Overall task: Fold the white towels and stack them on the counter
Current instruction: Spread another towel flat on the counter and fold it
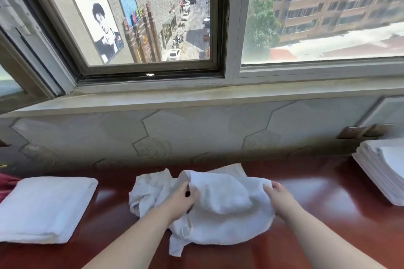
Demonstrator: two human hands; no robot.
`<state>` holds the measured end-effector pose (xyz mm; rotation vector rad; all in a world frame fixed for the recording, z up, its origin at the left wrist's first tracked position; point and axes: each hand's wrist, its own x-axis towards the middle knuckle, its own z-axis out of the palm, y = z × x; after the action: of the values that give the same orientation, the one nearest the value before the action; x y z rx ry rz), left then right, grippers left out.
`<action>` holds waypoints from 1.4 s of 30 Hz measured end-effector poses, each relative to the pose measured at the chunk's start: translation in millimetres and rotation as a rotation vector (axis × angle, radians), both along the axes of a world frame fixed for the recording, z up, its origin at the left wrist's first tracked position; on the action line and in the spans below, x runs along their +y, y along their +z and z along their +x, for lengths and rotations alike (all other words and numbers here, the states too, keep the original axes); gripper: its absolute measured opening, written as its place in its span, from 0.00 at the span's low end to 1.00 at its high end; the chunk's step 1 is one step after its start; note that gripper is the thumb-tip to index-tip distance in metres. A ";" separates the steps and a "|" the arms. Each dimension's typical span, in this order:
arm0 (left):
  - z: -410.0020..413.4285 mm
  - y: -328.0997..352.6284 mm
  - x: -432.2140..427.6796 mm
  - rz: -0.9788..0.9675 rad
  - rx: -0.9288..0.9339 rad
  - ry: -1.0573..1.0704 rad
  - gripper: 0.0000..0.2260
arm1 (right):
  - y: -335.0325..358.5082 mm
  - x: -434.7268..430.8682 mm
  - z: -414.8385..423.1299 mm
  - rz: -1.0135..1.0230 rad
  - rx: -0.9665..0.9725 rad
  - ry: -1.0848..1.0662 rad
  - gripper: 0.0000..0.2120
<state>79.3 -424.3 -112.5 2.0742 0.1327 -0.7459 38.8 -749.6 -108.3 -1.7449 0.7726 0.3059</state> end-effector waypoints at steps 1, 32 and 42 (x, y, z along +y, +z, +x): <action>-9.9 -8.0 -3.3 0.082 -0.005 -0.053 0.16 | -7.2 -1.2 -6.5 0.043 0.069 0.076 0.22; -109.3 -84.0 -0.6 0.957 -0.073 -0.323 0.28 | -55.7 -0.1 -61.8 -0.035 0.056 0.410 0.08; -124.4 -71.8 -15.0 0.240 -0.054 0.157 0.13 | -78.9 19.9 -83.6 -0.440 0.148 0.756 0.01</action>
<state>-45.0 -439.3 -184.3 2.2777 0.3659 -0.6013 -44.9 -729.7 -187.1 -2.4164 0.2508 0.8257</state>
